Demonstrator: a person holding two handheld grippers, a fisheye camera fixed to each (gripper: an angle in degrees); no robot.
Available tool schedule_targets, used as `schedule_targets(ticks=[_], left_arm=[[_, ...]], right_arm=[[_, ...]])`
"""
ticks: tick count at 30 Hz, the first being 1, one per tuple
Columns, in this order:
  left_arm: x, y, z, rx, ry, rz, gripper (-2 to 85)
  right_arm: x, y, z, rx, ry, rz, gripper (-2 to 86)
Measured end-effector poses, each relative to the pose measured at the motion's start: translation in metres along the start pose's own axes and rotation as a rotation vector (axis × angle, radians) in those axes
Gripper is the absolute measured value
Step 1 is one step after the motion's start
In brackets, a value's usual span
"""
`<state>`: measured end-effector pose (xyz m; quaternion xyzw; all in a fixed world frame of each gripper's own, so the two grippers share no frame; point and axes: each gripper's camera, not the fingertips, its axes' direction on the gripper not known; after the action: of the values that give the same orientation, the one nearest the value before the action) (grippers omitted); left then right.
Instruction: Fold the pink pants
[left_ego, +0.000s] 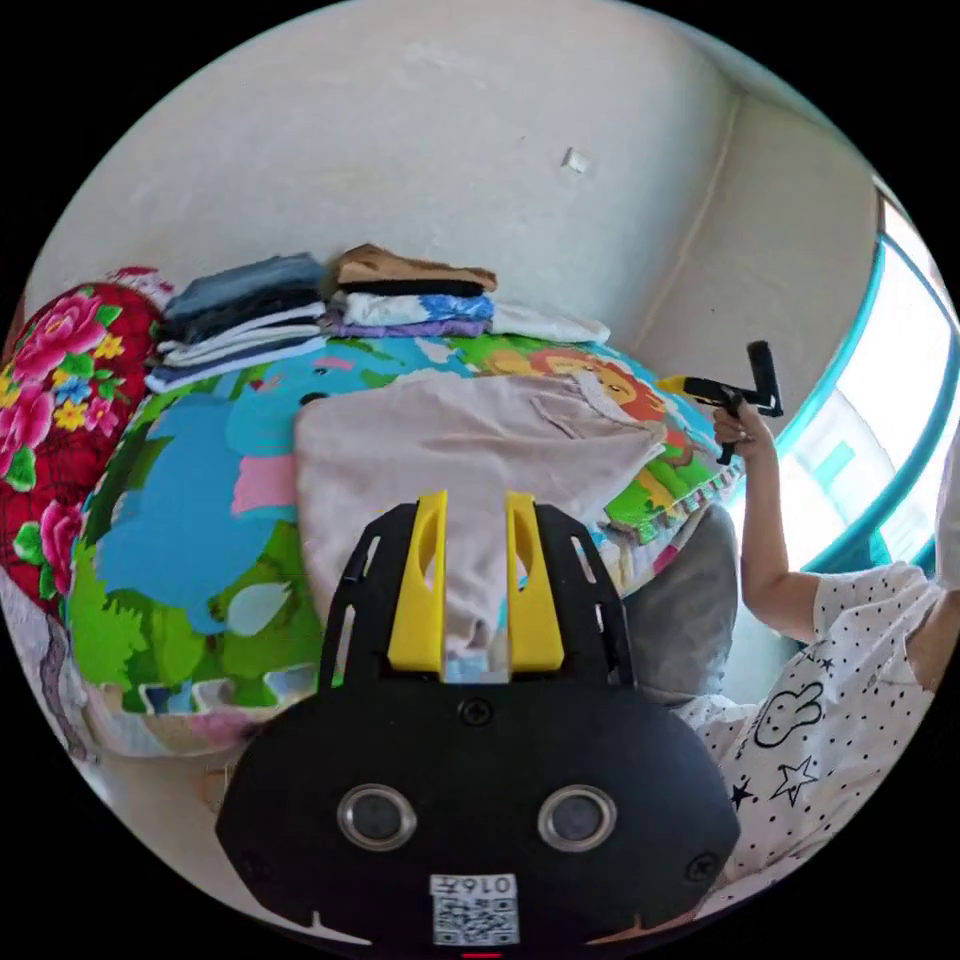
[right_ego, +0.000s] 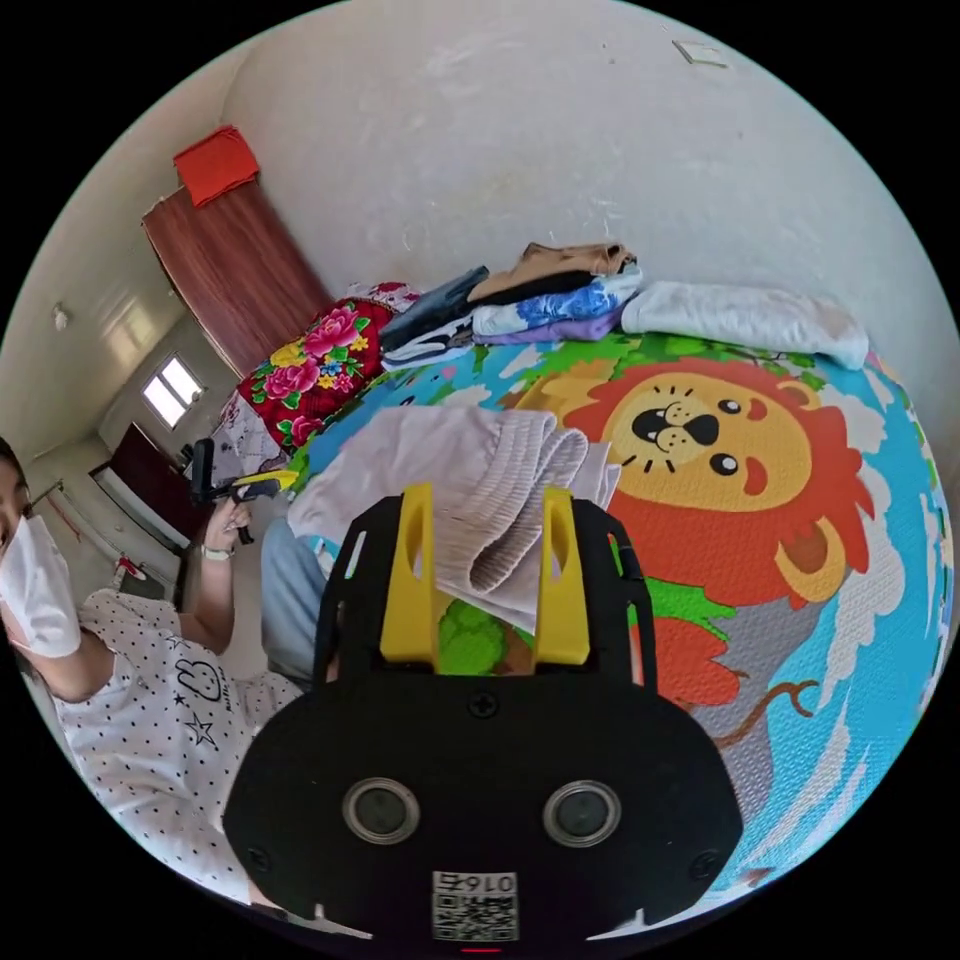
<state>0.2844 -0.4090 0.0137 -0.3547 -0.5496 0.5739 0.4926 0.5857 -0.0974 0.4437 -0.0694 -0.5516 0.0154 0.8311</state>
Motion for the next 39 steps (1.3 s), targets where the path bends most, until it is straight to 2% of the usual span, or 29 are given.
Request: schedule_targets(ticks=[6, 10, 13, 15, 19, 22, 25, 28, 33, 39], left_arm=[[0.117, -0.069, 0.063, 0.071, 0.197, 0.356, 9.2], [0.146, -0.136, 0.103, 0.059, 0.177, 0.465, 8.9], [0.152, -0.204, 0.150, -0.043, 0.236, 0.595, 9.1], [0.149, -0.252, 0.192, -0.172, 0.323, 0.669, 8.7], [0.135, -0.307, 0.258, -0.381, 0.425, 0.620, 9.6], [0.132, -0.330, 0.300, -0.498, 0.591, 0.565, 10.5], [0.137, -0.335, 0.327, -0.590, 0.591, 0.589, 7.7], [0.140, -0.337, 0.300, -0.474, 0.622, 0.733, 2.3], [0.123, -0.320, 0.222, -0.275, 0.890, 0.950, 0.5], [0.095, -0.314, 0.171, -0.111, 0.954, 0.965, 0.4]], right_arm=[[-0.055, 0.004, -0.019, 0.084, 0.152, -0.072, 13.1], [-0.083, 0.012, 0.008, -0.099, 0.138, -0.184, 13.1], [-0.094, 0.040, 0.029, -0.138, 0.169, -0.210, 13.2], [-0.102, 0.046, 0.025, -0.105, 0.166, -0.223, 13.3], [-0.110, 0.051, 0.013, -0.072, 0.044, -0.226, 13.6], [-0.111, 0.052, 0.013, -0.087, 0.045, -0.202, 13.5], [-0.110, 0.055, 0.007, -0.062, 0.012, -0.162, 13.1], [-0.112, 0.057, 0.000, -0.007, 0.002, -0.108, 12.0], [-0.123, 0.057, -0.008, 0.037, 0.037, -0.037, 8.6], [-0.162, 0.052, -0.001, 0.011, 0.073, -0.093, 7.5]])
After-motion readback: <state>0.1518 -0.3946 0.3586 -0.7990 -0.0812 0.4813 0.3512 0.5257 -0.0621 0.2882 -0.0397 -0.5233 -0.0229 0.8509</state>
